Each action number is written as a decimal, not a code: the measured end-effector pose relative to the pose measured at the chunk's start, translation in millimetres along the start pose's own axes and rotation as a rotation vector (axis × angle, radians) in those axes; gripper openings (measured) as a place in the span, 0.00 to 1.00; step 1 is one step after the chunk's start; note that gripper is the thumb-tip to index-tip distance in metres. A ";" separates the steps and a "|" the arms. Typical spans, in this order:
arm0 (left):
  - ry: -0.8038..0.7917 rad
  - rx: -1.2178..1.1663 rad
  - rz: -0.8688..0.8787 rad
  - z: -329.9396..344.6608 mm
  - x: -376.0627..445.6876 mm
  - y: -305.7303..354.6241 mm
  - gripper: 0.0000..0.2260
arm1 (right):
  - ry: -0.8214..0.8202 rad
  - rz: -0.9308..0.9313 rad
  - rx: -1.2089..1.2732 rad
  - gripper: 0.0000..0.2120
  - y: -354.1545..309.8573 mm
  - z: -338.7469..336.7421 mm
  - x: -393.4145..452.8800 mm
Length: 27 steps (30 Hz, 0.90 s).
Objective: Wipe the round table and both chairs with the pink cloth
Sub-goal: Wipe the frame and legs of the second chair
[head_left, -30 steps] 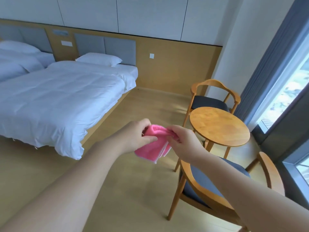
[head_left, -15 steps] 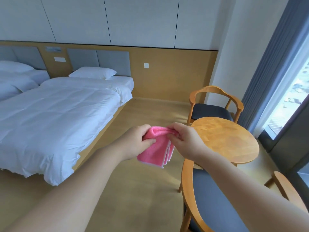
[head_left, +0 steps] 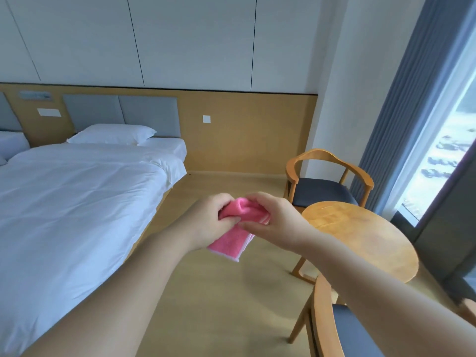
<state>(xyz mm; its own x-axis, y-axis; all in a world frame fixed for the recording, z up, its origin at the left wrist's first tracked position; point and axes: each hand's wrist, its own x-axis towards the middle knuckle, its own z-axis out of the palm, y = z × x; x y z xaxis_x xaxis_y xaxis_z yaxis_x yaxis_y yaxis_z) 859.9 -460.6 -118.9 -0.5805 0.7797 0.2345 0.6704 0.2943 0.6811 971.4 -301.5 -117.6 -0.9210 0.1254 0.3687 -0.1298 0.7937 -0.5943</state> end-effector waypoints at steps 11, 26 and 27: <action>-0.282 -0.202 0.141 -35.4 140.7 -82.6 0.07 | 0.284 0.243 -0.221 0.03 42.9 20.4 102.1; -0.547 -0.300 0.363 66.4 375.4 -69.6 0.09 | 0.581 0.584 -0.381 0.03 201.8 -59.9 160.2; -0.554 -0.308 0.384 72.9 388.0 -68.1 0.09 | 0.592 0.612 -0.395 0.03 208.7 -64.2 160.4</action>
<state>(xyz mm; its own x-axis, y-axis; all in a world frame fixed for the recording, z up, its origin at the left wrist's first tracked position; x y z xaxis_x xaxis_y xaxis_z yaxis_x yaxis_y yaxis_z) 622.7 -137.9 -124.9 0.0416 0.9852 0.1661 0.5721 -0.1598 0.8044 820.1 -77.6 -136.6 -0.4373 0.7843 0.4401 0.5493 0.6204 -0.5597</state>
